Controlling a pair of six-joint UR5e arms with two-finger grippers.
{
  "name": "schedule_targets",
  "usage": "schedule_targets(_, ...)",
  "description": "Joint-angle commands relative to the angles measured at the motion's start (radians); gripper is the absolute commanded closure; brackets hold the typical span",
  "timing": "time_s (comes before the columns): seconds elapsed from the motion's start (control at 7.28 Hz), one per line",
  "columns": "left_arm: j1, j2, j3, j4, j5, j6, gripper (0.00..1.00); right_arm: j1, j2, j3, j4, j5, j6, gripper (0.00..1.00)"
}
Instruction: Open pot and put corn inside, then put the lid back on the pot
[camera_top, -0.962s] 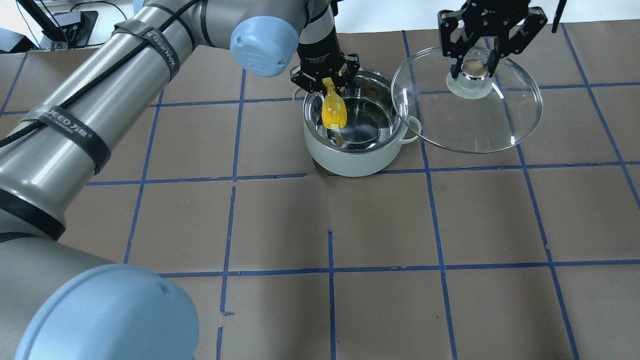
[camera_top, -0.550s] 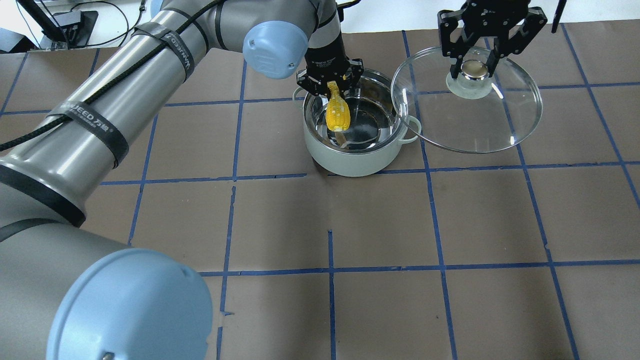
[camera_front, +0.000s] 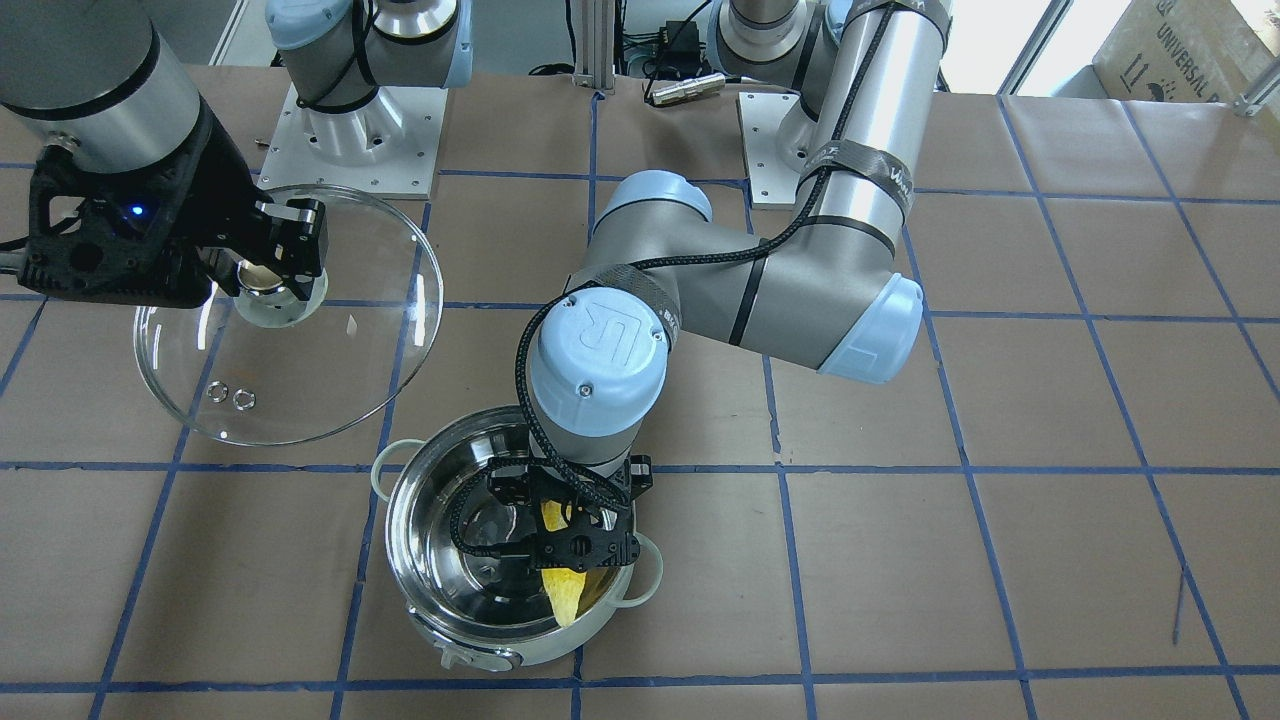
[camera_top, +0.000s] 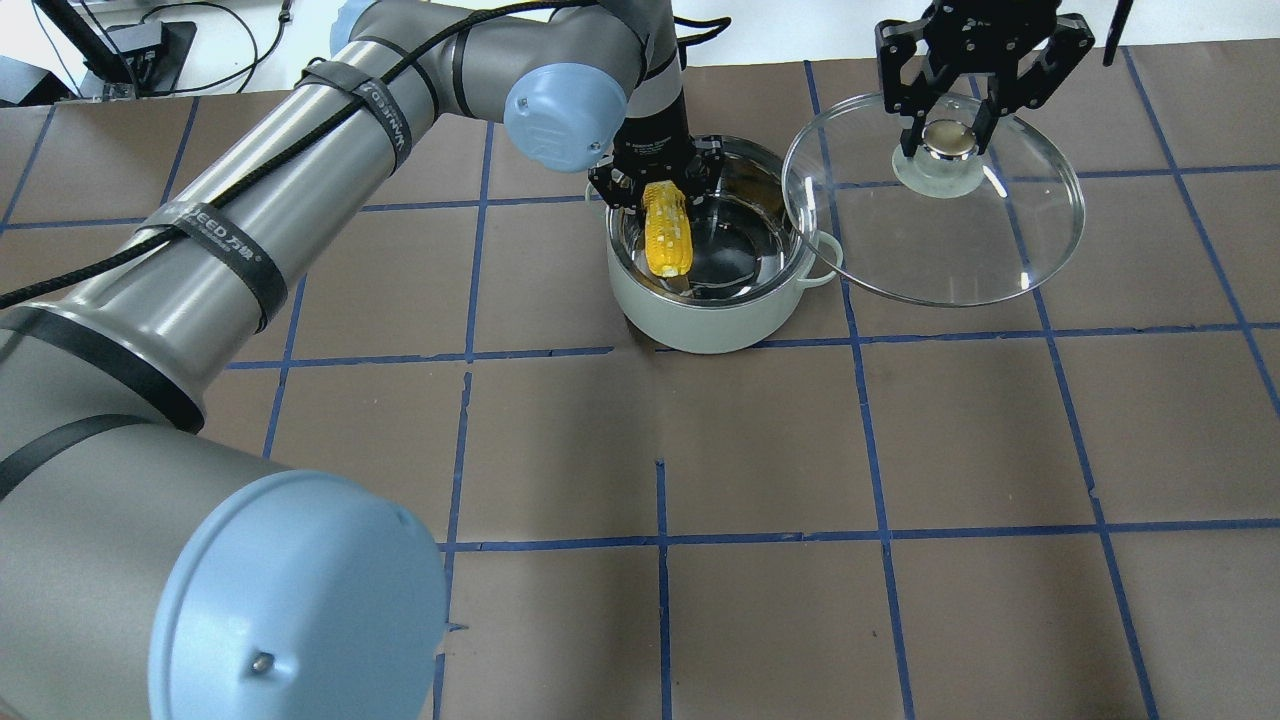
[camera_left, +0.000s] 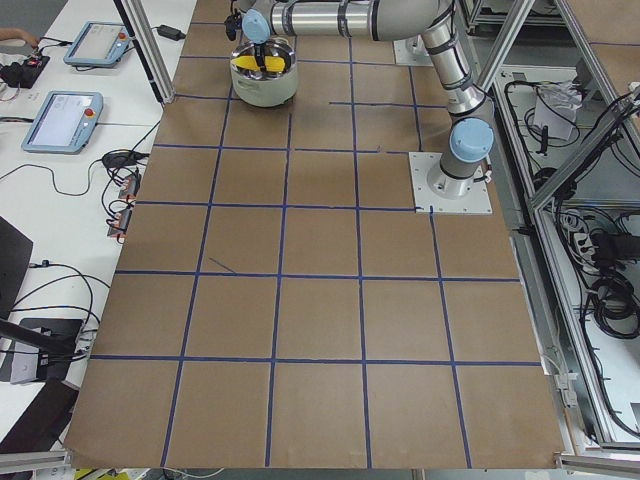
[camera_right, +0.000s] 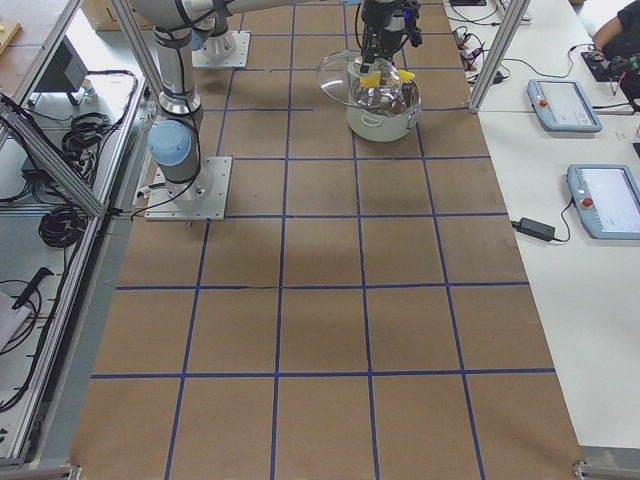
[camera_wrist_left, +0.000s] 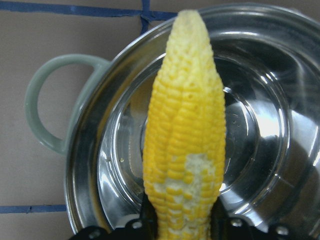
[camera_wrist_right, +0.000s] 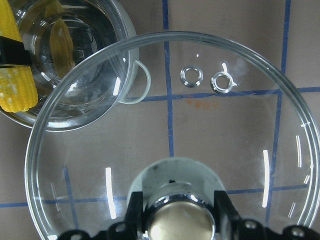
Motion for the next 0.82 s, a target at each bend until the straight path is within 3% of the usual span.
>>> schedule_targets(0.0,0.000,0.029,-0.004,-0.009,0.009,0.012,0.00,0.000,0.001,0.000,0.000,-0.001,-0.002,0.71)
schedule_targets(0.27,0.027,0.093,-0.017,-0.027,0.017,0.063,0.00,-0.002,0.001,0.000,0.000,-0.002,-0.002,0.71)
schedule_targets(0.41,0.071,0.165,-0.040,-0.102,0.070,0.178,0.00,-0.002,0.001,0.000,0.000,-0.002,-0.003,0.71)
schedule_targets(0.69,0.191,0.337,-0.172,-0.182,0.081,0.355,0.00,-0.014,0.001,0.000,0.000,-0.004,-0.011,0.71)
